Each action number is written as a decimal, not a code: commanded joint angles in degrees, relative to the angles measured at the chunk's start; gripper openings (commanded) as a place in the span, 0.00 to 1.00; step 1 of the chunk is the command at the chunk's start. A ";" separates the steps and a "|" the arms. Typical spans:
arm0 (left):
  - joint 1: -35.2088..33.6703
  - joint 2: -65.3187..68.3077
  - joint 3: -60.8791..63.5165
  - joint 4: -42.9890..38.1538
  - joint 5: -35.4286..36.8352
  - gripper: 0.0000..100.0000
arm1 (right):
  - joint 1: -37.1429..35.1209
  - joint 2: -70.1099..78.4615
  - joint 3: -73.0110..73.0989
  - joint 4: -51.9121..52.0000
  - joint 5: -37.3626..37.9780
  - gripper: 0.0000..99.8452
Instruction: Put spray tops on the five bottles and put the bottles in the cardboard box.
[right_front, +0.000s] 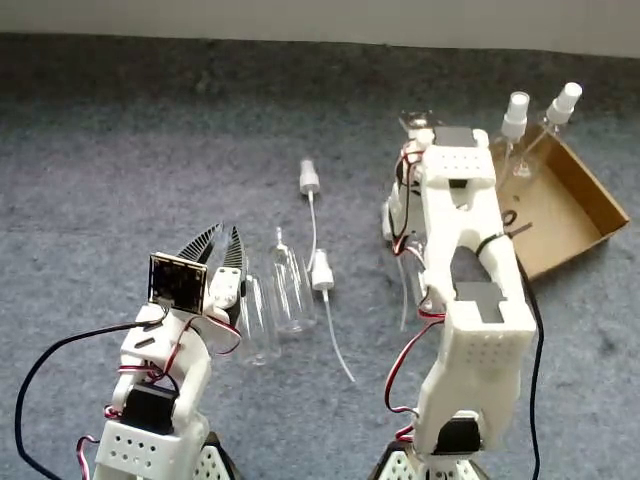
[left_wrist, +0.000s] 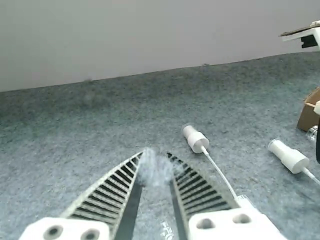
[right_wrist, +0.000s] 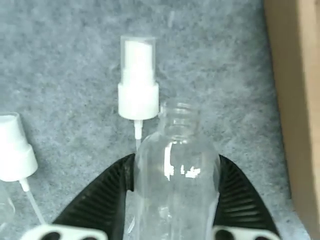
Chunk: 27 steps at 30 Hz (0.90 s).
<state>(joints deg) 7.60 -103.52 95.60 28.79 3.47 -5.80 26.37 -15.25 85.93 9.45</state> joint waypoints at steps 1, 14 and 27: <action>-0.13 -1.01 0.04 -0.18 -0.62 0.01 | 0.66 -0.13 1.54 -3.21 -0.09 0.14; -0.13 -1.01 0.04 -0.18 -0.62 0.01 | 0.66 1.63 2.24 -5.32 4.57 0.27; -0.04 -1.01 0.04 -0.18 -0.62 0.01 | -0.22 -1.10 2.42 -5.85 7.30 0.27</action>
<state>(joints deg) 7.60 -103.52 95.60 28.79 3.47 -5.71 29.89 -12.44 81.10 16.31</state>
